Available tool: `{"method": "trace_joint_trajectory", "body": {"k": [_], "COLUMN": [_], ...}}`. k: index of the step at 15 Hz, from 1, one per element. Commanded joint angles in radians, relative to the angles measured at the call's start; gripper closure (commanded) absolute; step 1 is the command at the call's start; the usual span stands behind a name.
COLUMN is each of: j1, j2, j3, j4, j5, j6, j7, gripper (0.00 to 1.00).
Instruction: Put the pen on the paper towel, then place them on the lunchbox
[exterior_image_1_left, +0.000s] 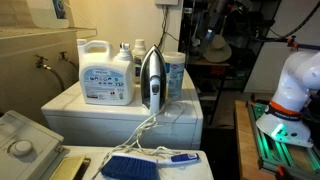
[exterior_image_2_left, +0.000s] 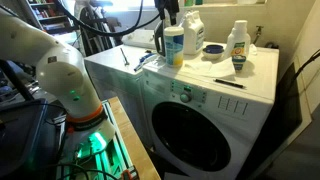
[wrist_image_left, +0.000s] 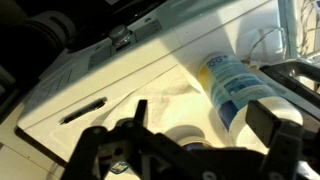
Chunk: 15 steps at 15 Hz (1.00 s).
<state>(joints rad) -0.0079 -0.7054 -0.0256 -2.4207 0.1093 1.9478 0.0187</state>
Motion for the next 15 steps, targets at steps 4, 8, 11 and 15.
{"method": "trace_joint_trajectory", "body": {"k": [4,8,11,15], "j1": [-0.002,-0.135,-0.215,-0.276], "j2": [0.001,0.122,0.242,0.412], "j3": [0.001,-0.048,-0.065,-0.045], "j4": [0.003,0.006,0.028,0.07], "j5": [0.001,-0.082,-0.119,-0.143], "j6": [-0.002,0.114,0.23,0.365], "j7": [-0.001,0.1,0.177,0.368], "gripper": [0.0,0.0,0.0,0.0]}}
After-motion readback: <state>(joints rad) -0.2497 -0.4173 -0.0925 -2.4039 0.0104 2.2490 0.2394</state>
